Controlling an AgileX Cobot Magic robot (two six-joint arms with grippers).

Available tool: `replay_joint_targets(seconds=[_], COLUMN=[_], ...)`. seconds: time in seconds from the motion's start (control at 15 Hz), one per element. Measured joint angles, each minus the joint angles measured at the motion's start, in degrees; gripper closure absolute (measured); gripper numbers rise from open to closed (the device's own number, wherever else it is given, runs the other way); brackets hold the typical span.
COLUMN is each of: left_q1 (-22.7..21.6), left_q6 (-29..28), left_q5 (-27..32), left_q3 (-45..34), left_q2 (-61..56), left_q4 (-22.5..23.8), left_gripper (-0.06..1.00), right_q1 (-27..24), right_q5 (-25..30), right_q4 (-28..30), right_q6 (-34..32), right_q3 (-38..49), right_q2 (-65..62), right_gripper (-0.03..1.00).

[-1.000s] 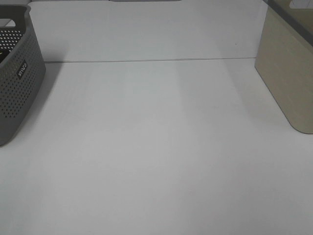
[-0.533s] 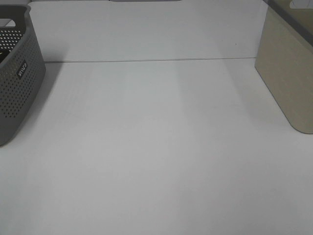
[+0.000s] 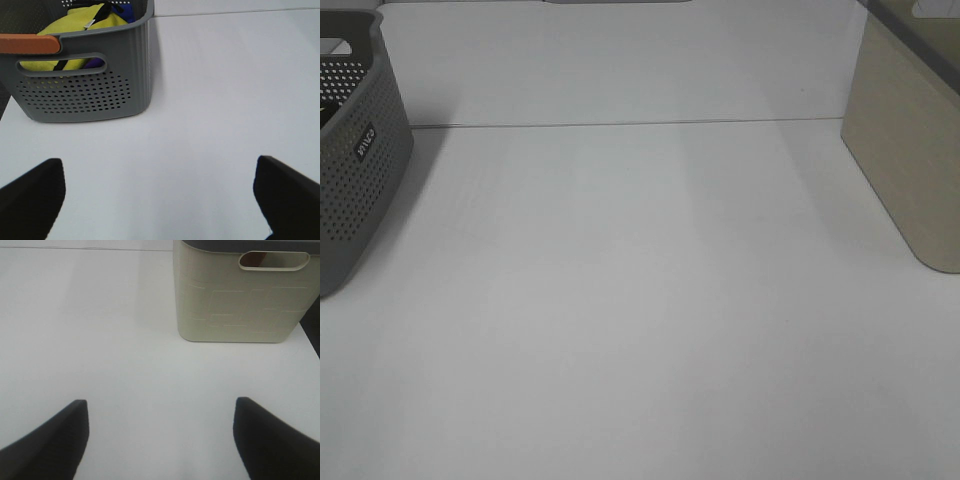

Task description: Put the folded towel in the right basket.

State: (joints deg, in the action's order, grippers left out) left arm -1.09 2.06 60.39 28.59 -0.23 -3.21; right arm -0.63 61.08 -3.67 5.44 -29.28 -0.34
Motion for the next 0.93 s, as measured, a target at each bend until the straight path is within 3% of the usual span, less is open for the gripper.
replay_joint_targets(seconds=[0.93], left_q1=[0.00], left_q6=[0.00], left_q5=[0.00], left_q3=[0.00], left_q2=[0.00], left_q4=[0.00], left_gripper=[-0.03], right_q1=[0.00], right_q5=[0.00], right_q4=[0.00], right_q6=[-0.06], right_q3=[0.00], right_q2=[0.00], right_gripper=[0.21])
